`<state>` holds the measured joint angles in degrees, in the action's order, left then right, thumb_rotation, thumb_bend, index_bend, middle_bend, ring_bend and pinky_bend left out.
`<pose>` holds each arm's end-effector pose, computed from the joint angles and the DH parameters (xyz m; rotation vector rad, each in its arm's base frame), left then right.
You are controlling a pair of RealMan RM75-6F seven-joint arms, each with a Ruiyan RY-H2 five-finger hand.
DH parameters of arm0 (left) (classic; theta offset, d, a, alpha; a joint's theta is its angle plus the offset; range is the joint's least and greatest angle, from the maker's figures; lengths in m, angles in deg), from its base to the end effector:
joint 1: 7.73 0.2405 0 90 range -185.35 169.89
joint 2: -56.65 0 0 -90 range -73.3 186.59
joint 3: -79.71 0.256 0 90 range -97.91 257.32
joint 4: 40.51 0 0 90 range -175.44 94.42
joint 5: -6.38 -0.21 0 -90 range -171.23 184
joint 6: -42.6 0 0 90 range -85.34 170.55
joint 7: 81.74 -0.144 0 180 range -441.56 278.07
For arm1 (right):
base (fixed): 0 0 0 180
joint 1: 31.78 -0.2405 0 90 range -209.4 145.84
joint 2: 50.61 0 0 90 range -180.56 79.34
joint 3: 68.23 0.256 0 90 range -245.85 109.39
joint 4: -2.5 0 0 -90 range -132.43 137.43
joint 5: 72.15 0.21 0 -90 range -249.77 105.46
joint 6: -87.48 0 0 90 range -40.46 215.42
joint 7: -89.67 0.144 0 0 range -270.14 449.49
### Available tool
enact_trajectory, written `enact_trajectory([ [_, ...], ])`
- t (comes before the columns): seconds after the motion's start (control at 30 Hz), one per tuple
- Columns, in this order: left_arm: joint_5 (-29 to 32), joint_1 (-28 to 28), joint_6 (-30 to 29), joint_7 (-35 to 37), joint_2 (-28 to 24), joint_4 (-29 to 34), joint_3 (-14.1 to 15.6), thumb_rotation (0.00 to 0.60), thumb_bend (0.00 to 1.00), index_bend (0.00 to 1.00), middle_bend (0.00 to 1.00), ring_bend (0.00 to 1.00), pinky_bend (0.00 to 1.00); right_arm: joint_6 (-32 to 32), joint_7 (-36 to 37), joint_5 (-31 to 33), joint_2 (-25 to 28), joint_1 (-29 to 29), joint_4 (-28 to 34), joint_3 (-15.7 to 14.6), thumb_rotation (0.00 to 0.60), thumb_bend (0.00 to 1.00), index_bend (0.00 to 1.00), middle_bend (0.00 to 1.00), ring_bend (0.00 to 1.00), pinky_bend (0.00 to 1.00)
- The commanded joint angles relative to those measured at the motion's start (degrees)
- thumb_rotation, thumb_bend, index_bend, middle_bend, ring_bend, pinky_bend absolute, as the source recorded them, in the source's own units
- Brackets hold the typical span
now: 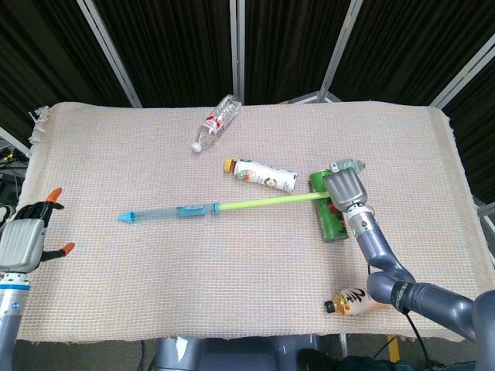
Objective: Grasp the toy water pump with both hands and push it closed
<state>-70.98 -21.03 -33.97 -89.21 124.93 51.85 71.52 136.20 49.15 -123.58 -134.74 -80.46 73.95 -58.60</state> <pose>-0.2911 0.2436 0.1361 -1.4020 -0.8964 -0.8825 -0.1945 -0.4154 0.0347 1.8216 -0.5563 0.4629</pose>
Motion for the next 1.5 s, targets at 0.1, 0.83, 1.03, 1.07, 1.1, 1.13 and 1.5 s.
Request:
enact_trajectory([
  [0.1, -0.4, -5.6, 6.9, 0.9, 3.0, -5.1, -1.3, 0.6, 0.05, 0.11, 0.87, 0.79, 0.98, 1.2, -2.2, 2.4, 0.9, -0.4, 2.0, 0.0, 0.6, 0.42, 0.68, 1.0, 1.0, 1.0],
  [0.83, 6.4, -20.9, 32.4, 12.6, 15.9, -24.9, -2.2, 0.6, 0.31, 0.31, 0.92, 0.84, 1.0, 3.4, -6.7, 8.8, 2.5, -2.1, 5.0, -1.0, 0.6, 0.43, 0.68, 1.0, 1.0, 1.0],
  [1.03, 7.1, -22.7, 35.2, 14.0, 16.9, -25.4, -2.2, 0.6, 0.32, 0.31, 0.92, 0.84, 1.0, 3.7, -6.9, 9.4, 2.8, -2.4, 5.5, -1.1, 0.6, 0.43, 0.68, 1.0, 1.0, 1.0],
  [1.07, 7.2, -22.9, 35.5, 14.1, 17.0, -25.5, -2.2, 0.6, 0.32, 0.31, 0.92, 0.84, 1.0, 3.7, -7.0, 9.5, 2.9, -2.5, 5.6, -1.1, 0.6, 0.43, 0.68, 1.0, 1.0, 1.0],
  [1.1, 7.5, -23.3, 36.1, 14.2, 17.3, -25.7, -2.3, 0.6, 0.32, 0.31, 0.92, 0.84, 1.0, 3.8, -7.1, 9.5, 3.0, -2.6, 5.6, -1.2, 0.6, 0.43, 0.68, 1.0, 1.0, 1.0],
  [1.13, 7.9, -23.6, 36.7, 14.3, 17.5, -25.9, -2.4, 0.6, 0.32, 0.31, 0.92, 0.84, 1.0, 3.9, -7.2, 9.6, 3.1, -2.6, 5.7, -1.2, 0.6, 0.43, 0.68, 1.0, 1.0, 1.0],
  [1.5, 10.1, -27.0, 40.1, 15.0, 22.4, -30.1, -2.6, 0.6, 0.35, 0.32, 0.92, 0.84, 1.0, 3.9, -6.9, 10.8, 3.6, -3.0, 5.4, -1.8, 0.6, 0.43, 0.68, 1.0, 1.0, 1.0],
])
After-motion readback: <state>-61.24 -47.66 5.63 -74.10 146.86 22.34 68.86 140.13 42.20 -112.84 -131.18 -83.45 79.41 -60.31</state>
